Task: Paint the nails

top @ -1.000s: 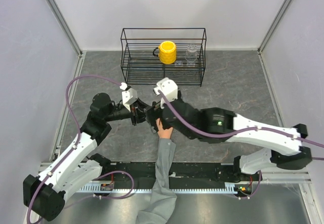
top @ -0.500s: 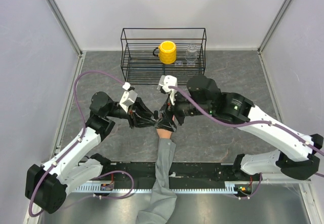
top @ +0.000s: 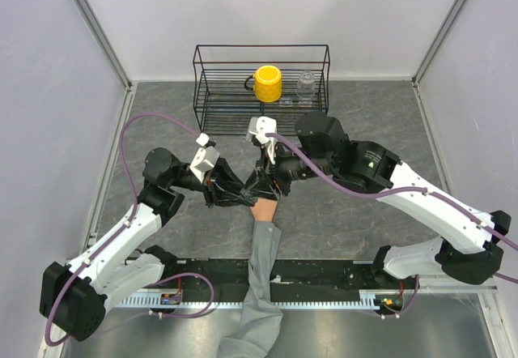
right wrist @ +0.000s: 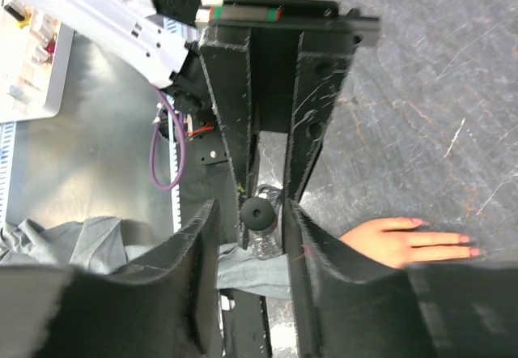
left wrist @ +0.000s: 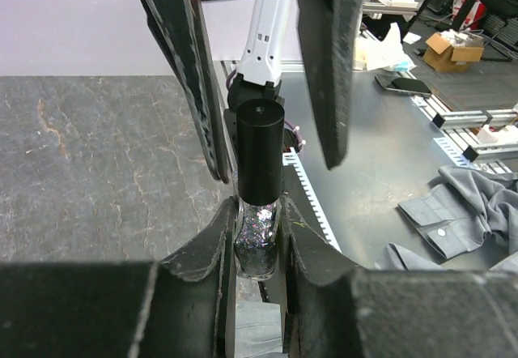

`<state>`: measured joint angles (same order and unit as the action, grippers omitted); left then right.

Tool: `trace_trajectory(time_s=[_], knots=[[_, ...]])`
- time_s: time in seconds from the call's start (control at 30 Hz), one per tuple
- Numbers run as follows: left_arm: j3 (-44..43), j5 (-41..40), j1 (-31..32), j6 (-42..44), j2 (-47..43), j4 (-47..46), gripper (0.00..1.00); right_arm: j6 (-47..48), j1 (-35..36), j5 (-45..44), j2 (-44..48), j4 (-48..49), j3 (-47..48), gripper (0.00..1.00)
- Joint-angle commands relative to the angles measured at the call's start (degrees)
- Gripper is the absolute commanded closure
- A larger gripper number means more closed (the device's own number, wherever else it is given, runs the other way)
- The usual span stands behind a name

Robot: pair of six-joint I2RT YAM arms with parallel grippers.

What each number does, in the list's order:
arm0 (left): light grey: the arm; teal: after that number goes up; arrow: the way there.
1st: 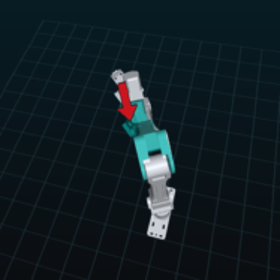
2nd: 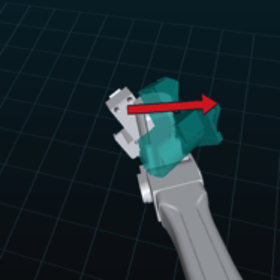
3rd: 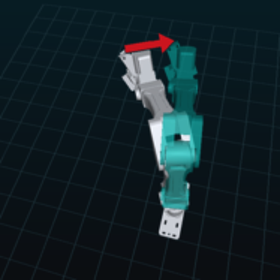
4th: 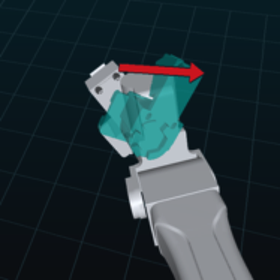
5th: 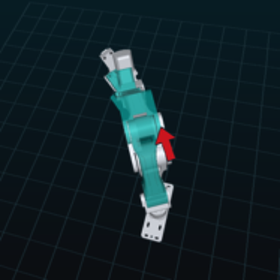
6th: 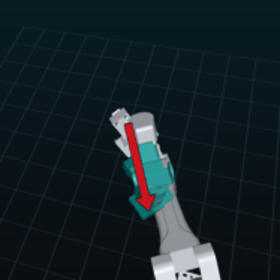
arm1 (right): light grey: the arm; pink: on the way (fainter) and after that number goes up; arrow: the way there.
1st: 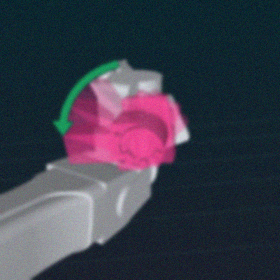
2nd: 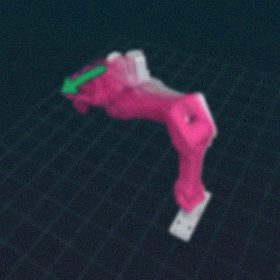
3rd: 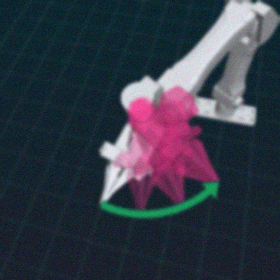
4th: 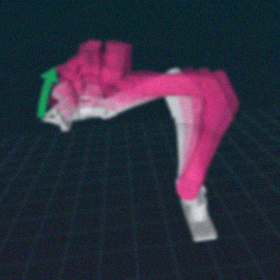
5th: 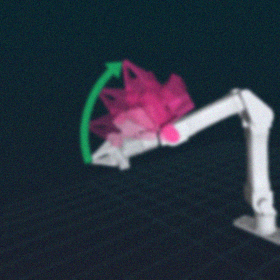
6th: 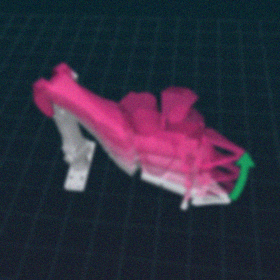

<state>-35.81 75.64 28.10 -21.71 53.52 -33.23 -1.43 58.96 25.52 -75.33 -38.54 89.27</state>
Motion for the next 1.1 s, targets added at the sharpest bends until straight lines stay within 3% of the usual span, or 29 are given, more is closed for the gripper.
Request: trace_trajectory(time_s=[0.0, 0.23, 0.33, 0.37, 0.43, 0.5, 0.57, 0.63, 0.73, 0.77, 0.87, 0.9, 1.0, 1.07], knots=[[-0.31, 1.79, 0.29, -1.93, 0.01, -2.45, 0.98, 0.99, -0.77, 1.64, -0.43, 2.16, 2.48, 0.58], [-0.31, 1.27, 0.20, -1.75, -0.08, -2.45, 0.98, 0.99, -0.69, 2.61, -1.31, 2.16, 1.34, 0.63], [-0.31, 0.57, 0.20, -1.40, -0.34, -2.01, 0.98, 0.99, -0.69, 2.00, -1.40, 2.07, 1.25, 0.79], [-0.40, -0.04, 0.20, -0.27, -0.43, -0.27, 0.98, 0.99, -0.69, 1.64, -1.40, 2.16, 0.99, 0.90], [-1.01, -2.68, 0.20, 2.28, -1.48, 3.07, 0.98, 0.56, -0.69, 0.16, -1.14, 2.33, 0.47, 0.98], [-1.54, -8.44, 0.20, 6.58, -2.88, 8.94, 0.98, -0.23, -0.69, -1.51, -0.43, 3.90, -1.46, 1.00], [-1.71, -14.17, 0.20, 5.91, -3.24, 9.85, 0.98, -1.99, -0.60, -4.93, 0.35, 5.14, -3.83, 1.00], [-5.04, -24.01, 0.12, 6.16, -2.81, 16.51, 0.98, -4.53, -0.42, -9.06, 0.88, 6.72, -5.07, 1.00], [-9.44, -30.98, 0.20, 8.96, -2.28, 22.42, 0.98, -8.05, 0.89, -20.74, 1.67, 10.94, -8.23, 1.00], [-9.80, -32.64, 0.20, 10.88, -2.28, 22.42, 0.98, -11.02, 2.90, -30.52, 1.59, 11.56, -8.94, 1.00], [-10.77, -35.99, 0.20, 12.83, -1.75, 22.68, 0.98, -18.48, 9.99, -46.12, -1.21, 12.44, -7.29, 1.00], [-10.94, -37.04, 0.20, 13.19, -1.49, 22.77, 0.98, -20.69, 12.12, -56.53, -2.53, 11.14, -6.14, 1.00], [-9.11, -39.15, 0.20, 13.72, -1.83, 21.29, 0.98, -30.33, 20.91, -76.14, -9.99, 3.69, 0.80, 1.00], [-7.18, -40.21, 0.20, 13.54, -2.80, 19.10, 0.98, -33.10, 24.43, -80.43, -13.08, 3.21, 1.69, 1.00]])
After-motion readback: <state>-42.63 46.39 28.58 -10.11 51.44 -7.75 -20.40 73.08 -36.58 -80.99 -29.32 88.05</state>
